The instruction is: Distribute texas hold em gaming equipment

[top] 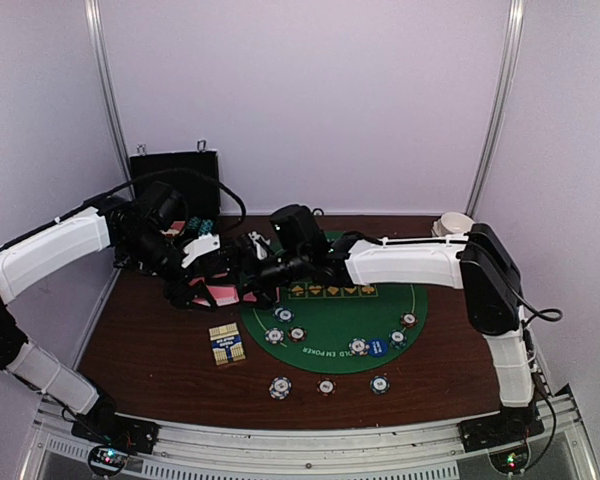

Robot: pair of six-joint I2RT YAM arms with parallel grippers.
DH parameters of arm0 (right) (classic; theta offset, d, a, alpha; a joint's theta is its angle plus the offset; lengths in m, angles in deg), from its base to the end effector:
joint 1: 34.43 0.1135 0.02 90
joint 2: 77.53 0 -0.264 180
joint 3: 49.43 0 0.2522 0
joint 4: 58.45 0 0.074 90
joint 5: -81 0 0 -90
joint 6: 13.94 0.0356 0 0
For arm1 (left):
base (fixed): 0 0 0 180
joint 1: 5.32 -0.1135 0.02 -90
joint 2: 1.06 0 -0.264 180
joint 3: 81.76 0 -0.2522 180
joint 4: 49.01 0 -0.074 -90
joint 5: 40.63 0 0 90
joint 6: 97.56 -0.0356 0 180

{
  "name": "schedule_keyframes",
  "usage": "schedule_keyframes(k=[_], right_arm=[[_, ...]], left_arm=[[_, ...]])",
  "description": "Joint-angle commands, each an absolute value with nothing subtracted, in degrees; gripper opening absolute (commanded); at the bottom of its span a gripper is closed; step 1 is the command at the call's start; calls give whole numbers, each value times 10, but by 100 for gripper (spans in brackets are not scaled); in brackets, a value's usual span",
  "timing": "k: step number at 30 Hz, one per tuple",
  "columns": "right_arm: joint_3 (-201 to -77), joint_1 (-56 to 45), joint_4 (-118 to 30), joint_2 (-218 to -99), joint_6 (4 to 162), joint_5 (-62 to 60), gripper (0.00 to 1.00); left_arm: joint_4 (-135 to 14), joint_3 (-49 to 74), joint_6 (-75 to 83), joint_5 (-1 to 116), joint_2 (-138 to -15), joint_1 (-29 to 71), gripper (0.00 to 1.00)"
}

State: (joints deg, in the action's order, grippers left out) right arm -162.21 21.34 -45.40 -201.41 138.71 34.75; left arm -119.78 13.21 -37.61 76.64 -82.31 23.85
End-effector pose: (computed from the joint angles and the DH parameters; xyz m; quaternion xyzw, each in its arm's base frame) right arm 0.2641 0.4319 0.2433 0.1554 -0.7897 -0.5934 0.0105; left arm 0.2302 -0.1472 0.2938 0.5114 0.8047 -0.2295 0.1956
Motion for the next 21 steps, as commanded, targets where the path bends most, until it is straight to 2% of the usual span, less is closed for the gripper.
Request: schedule_keyframes(k=[1, 11, 21], right_arm=[[-1664, 225, -468, -2040, 1399, 355, 93], [-1712, 229, -487, -2085, 1429, 377, 96], [-1678, 218, -475, -2073, 1422, 380, 89]], left_arm=[[-1179, 108, -372, 785, -828, 235, 0], [-1179, 110, -373, 783, -828, 235, 0], [-1179, 112, -374, 783, -825, 235, 0]])
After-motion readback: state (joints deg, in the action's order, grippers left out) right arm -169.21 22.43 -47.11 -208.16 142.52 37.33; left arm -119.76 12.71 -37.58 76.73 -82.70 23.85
